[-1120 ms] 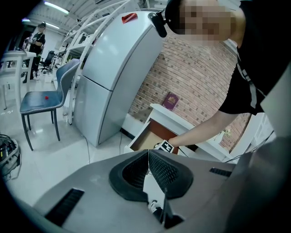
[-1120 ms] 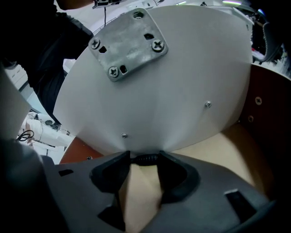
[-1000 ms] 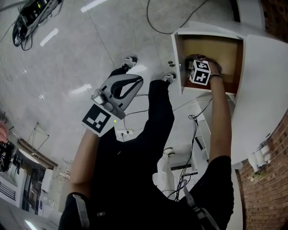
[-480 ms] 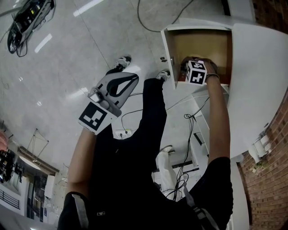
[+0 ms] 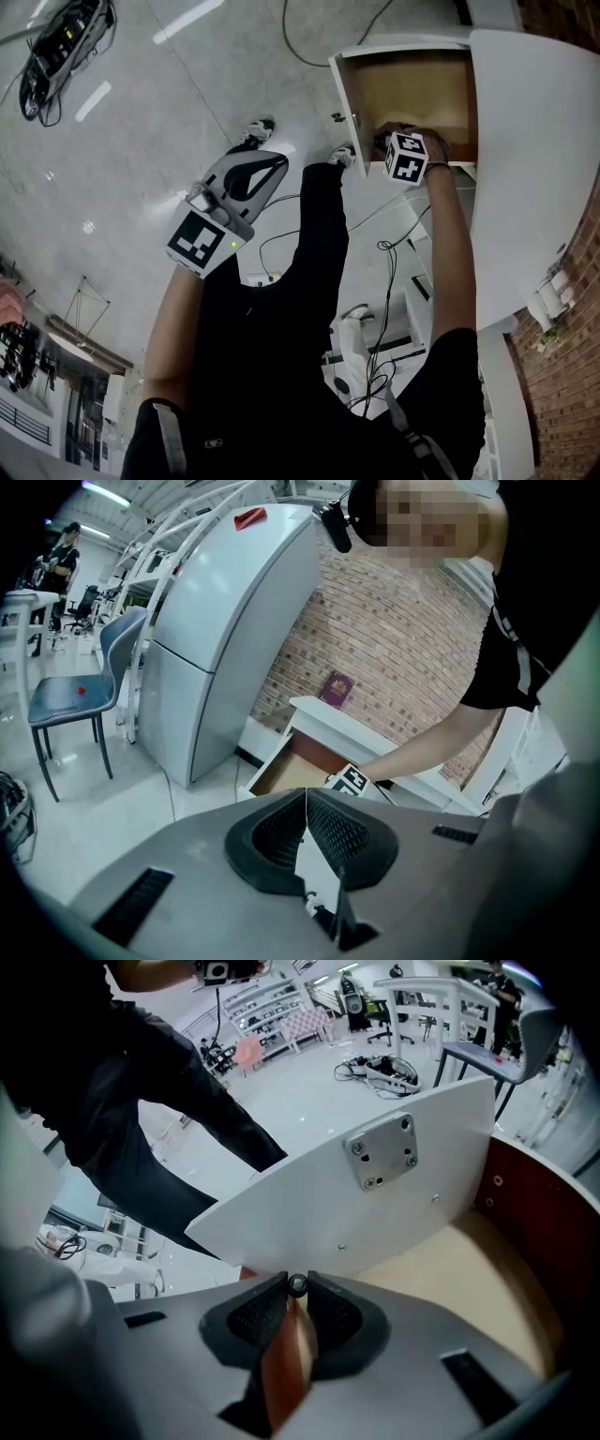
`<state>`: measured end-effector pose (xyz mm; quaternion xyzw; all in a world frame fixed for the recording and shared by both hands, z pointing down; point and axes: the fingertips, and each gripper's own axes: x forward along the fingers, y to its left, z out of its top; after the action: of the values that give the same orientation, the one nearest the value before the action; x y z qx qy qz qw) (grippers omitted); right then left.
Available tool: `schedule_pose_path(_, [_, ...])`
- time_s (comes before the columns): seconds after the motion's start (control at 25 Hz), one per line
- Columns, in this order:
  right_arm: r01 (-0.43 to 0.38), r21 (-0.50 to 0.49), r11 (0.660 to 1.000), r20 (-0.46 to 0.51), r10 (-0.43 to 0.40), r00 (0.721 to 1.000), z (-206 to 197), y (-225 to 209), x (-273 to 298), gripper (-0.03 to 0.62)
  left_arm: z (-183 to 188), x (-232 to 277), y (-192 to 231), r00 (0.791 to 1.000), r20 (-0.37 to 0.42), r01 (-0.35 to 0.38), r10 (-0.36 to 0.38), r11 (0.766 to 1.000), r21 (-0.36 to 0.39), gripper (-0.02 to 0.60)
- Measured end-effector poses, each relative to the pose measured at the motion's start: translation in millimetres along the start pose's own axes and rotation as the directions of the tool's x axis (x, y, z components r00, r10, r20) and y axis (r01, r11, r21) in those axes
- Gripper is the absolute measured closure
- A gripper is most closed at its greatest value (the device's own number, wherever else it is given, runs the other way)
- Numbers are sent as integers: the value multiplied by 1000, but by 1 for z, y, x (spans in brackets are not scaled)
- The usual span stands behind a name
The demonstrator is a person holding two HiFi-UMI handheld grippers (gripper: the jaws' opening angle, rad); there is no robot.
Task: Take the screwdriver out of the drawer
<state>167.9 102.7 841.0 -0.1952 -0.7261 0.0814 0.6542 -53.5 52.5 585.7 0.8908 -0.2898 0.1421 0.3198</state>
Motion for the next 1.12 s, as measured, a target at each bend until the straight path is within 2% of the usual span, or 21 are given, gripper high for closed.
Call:
schedule_pose_path(0.24, [104,47,993,23,-106,994,1,-1,-21,474,10,-4,-14,1000,-3,18,-18,1000,19,565])
schedule_pose_path(0.56, [254,112,961,56,-261,964,9,3,-70,474,42,-5,-41,998,1,68,-68,995,74,565])
schedule_pose_path(0.72, [304,149,941,72,-317,946,20,20,-101,474,55,-8,-56,993,-13,116,-115,984,136,565])
schedule_pose_path(0.96, [424,262,867,104,-462,881,32,46,-155,474,84,-11,-78,984,-41,176,-171,964,197,565])
schedule_pose_path(1.12, [464,361,809,131,-536,834,33,71,-192,474,99,-13,-96,977,-68,211,-200,951,228,565])
